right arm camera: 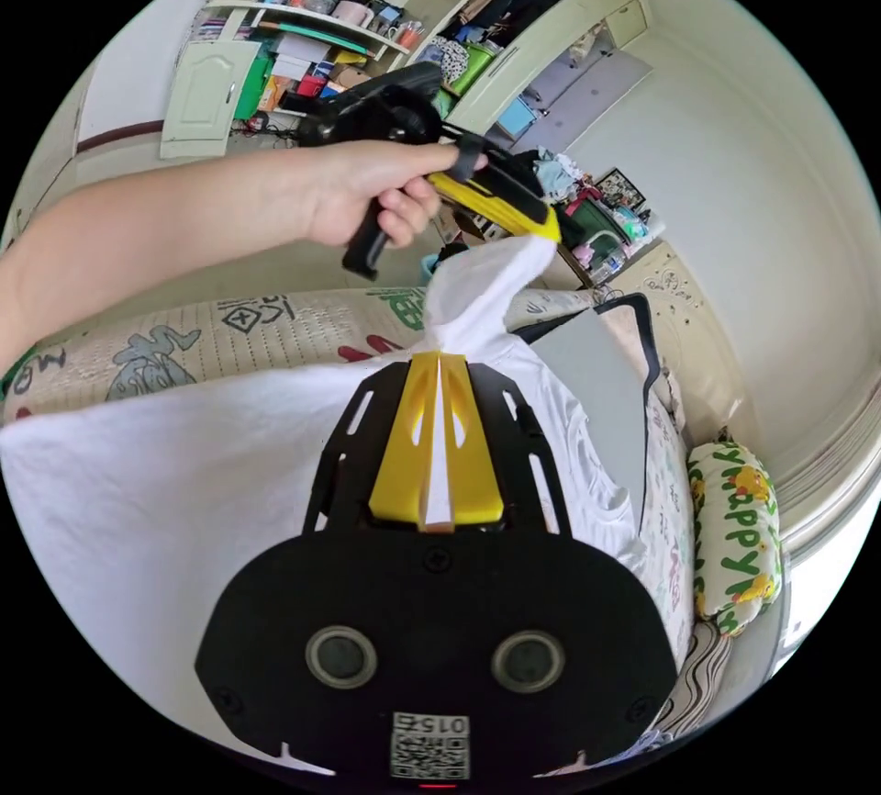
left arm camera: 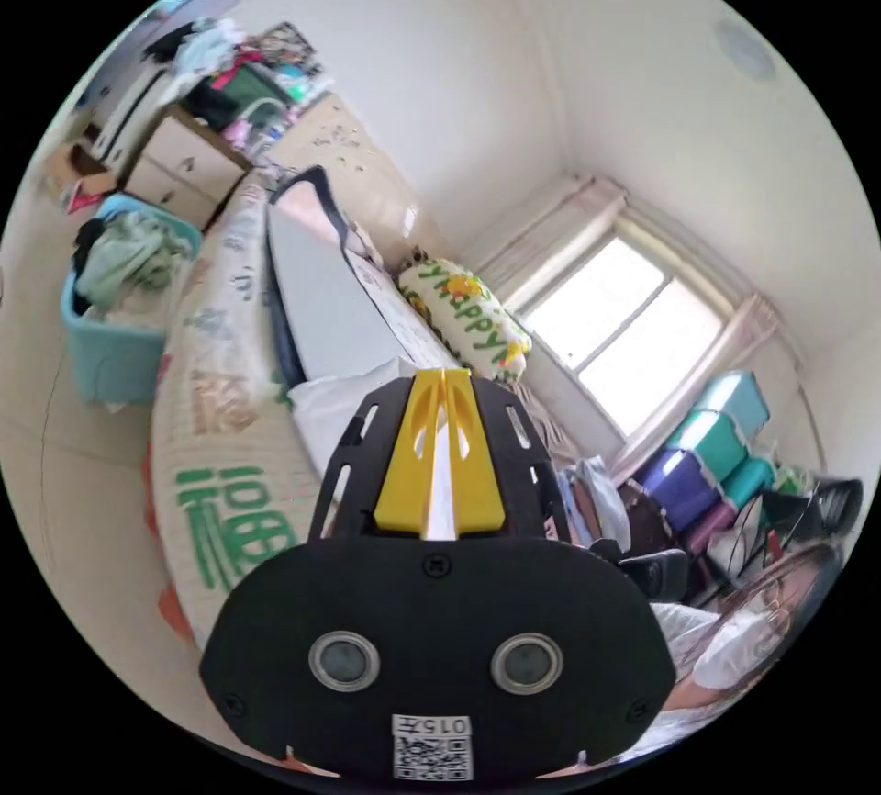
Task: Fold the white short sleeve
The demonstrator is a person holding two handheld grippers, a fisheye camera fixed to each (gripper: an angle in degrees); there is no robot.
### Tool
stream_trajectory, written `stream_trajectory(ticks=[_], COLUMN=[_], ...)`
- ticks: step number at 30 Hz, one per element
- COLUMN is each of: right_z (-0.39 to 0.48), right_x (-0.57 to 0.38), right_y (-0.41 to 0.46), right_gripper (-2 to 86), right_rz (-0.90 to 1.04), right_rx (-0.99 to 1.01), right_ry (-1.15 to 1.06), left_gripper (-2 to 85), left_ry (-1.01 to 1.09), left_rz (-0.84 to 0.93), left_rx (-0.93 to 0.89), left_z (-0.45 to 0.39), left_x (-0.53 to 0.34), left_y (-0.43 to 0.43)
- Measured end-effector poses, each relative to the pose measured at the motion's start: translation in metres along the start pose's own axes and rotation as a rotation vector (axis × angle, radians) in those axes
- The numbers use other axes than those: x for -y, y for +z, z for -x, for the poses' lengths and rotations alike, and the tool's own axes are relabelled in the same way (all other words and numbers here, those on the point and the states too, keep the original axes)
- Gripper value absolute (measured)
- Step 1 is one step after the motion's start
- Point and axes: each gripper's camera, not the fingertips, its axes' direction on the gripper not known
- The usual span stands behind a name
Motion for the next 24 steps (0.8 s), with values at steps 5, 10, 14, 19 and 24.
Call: stream_trajectory(ticks=[5, 10, 14, 19, 24], right_z=[-0.029, -0.075, -0.147, -0.211, -0.23], right_x=[-0.038, -0.085, -0.1, -0.073, -0.041], right_y=[-0.021, -0.045, -0.063, -0.041, 0.001], right_gripper=[-0.6, 3.8, 5.0, 6.5, 9.6], right_rz=[0.066, 0.154, 0.1, 0.098, 0.206], right_rx=[0.055, 0.184, 0.197, 0.263, 0.203], right_ry=[-0.04, -0.011, 0.177, 0.363, 0.374], left_gripper=[1.3, 6.2, 6.5, 6.7, 7.6], left_ry=[0.072, 0.069, 0.075, 0.173, 0.326], left_rz=[0.433, 0.391, 0.319, 0.533, 0.726], left_rx=[-0.11, -0.147, -0.039, 0.056, 0.05], left_z=[-0.055, -0.062, -0.055, -0.062, -0.093], left_x=[-0.003, -0.002, -0.012, -0.025, -0.035], left_y=[0.177, 0.166, 0.1, 0.1, 0.143])
